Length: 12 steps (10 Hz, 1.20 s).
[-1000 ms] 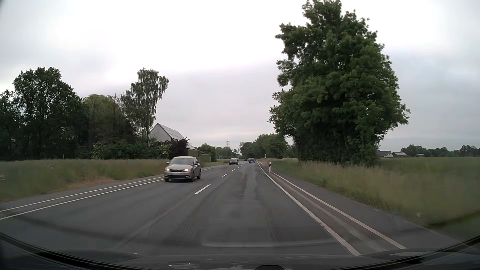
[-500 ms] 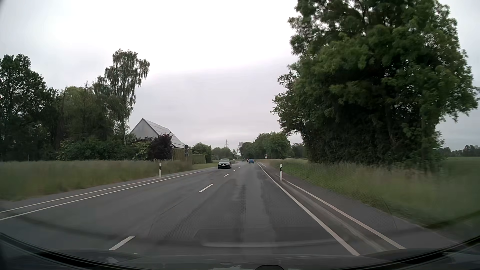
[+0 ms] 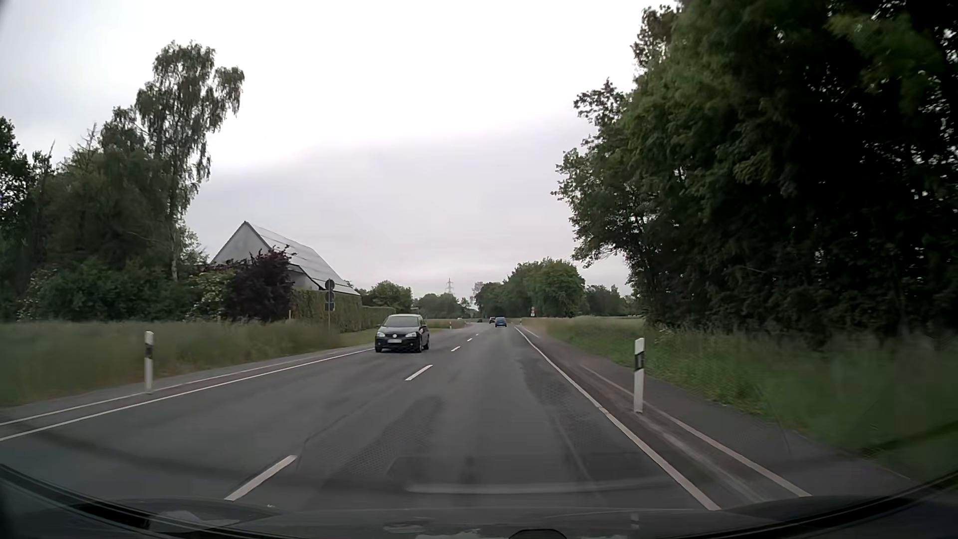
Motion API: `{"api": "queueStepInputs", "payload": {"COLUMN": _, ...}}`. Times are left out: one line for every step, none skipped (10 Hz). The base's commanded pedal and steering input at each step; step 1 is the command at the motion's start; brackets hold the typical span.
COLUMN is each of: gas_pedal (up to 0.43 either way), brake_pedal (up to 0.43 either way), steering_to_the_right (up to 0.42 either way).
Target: Follow the waypoints while adhering to traffic rules and regulations
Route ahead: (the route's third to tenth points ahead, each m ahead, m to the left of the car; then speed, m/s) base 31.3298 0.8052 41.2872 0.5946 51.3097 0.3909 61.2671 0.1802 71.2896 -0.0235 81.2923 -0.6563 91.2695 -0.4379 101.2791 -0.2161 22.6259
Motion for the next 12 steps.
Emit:
{"api": "queueStepInputs", "payload": {"gas_pedal": 0.268, "brake_pedal": 0.000, "steering_to_the_right": 0.001}}
{"api": "queueStepInputs", "payload": {"gas_pedal": 0.268, "brake_pedal": 0.000, "steering_to_the_right": 0.002}}
{"api": "queueStepInputs", "payload": {"gas_pedal": 0.268, "brake_pedal": 0.000, "steering_to_the_right": 0.004}}
{"api": "queueStepInputs", "payload": {"gas_pedal": 0.268, "brake_pedal": 0.000, "steering_to_the_right": 0.005}}
{"api": "queueStepInputs", "payload": {"gas_pedal": 0.280, "brake_pedal": 0.000, "steering_to_the_right": 0.005}}
{"api": "queueStepInputs", "payload": {"gas_pedal": 0.280, "brake_pedal": 0.000, "steering_to_the_right": 0.005}}
{"api": "queueStepInputs", "payload": {"gas_pedal": 0.280, "brake_pedal": 0.000, "steering_to_the_right": 0.005}}
{"api": "queueStepInputs", "payload": {"gas_pedal": 0.280, "brake_pedal": 0.000, "steering_to_the_right": 0.004}}
{"api": "queueStepInputs", "payload": {"gas_pedal": 0.280, "brake_pedal": 0.000, "steering_to_the_right": 0.003}}
{"api": "queueStepInputs", "payload": {"gas_pedal": 0.280, "brake_pedal": 0.000, "steering_to_the_right": -0.001}}
{"api": "queueStepInputs", "payload": {"gas_pedal": 0.268, "brake_pedal": 0.000, "steering_to_the_right": -0.001}}
{"api": "queueStepInputs", "payload": {"gas_pedal": 0.268, "brake_pedal": 0.000, "steering_to_the_right": -0.001}}
